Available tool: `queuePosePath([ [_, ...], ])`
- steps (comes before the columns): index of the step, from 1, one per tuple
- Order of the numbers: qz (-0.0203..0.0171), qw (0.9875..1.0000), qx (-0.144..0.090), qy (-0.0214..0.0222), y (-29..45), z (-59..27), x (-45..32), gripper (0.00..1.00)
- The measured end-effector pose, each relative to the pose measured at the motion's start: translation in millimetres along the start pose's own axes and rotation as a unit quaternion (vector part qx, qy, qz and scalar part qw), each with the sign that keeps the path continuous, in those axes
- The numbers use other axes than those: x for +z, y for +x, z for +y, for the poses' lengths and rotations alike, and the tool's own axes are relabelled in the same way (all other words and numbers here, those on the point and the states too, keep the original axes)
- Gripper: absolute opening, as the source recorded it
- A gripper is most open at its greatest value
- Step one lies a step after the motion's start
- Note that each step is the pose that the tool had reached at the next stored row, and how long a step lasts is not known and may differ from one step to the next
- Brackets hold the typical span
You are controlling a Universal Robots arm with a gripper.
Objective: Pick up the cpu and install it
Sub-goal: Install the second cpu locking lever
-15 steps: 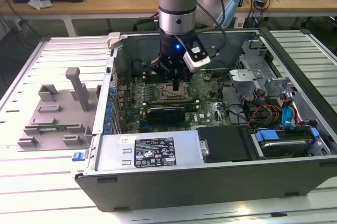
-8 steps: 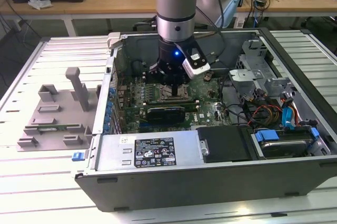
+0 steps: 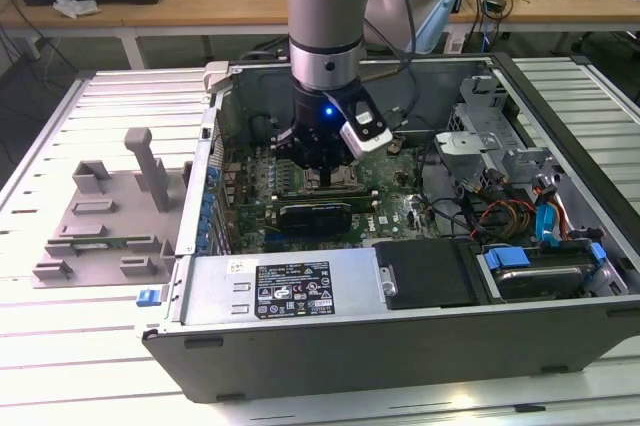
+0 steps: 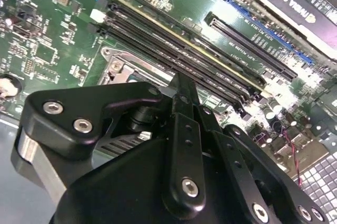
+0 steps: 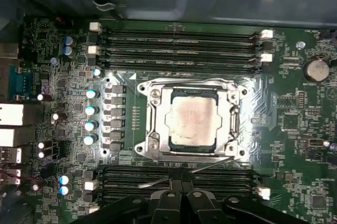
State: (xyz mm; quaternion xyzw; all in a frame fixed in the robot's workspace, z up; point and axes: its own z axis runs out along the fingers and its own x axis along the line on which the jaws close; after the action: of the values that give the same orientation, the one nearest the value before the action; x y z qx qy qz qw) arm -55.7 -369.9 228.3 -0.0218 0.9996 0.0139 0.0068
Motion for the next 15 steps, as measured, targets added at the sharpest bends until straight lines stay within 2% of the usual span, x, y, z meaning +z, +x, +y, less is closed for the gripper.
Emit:
queuePosePath([
  [3, 0.0000, 1.0000, -0.002, -0.0035, 2.4, -2.2, 3.6, 0.11],
  [5, -0.0002, 1.0000, -0.004, -0.0073, 6.3, -3.4, 7.7, 0.11],
  [10, -0.0012, 0.9999, -0.005, -0.0139, 11.4, -3.9, 11.8, 0.11],
  [11, -0.0020, 0.9999, -0.006, -0.0162, 12.5, -4.2, 12.1, 0.11],
  [13, -0.0042, 0.9997, -0.006, -0.0236, 15.5, -4.8, 13.4, 0.11],
  [15, -0.0051, 0.9996, -0.007, -0.0284, 17.7, -5.2, 14.6, 0.11],
])
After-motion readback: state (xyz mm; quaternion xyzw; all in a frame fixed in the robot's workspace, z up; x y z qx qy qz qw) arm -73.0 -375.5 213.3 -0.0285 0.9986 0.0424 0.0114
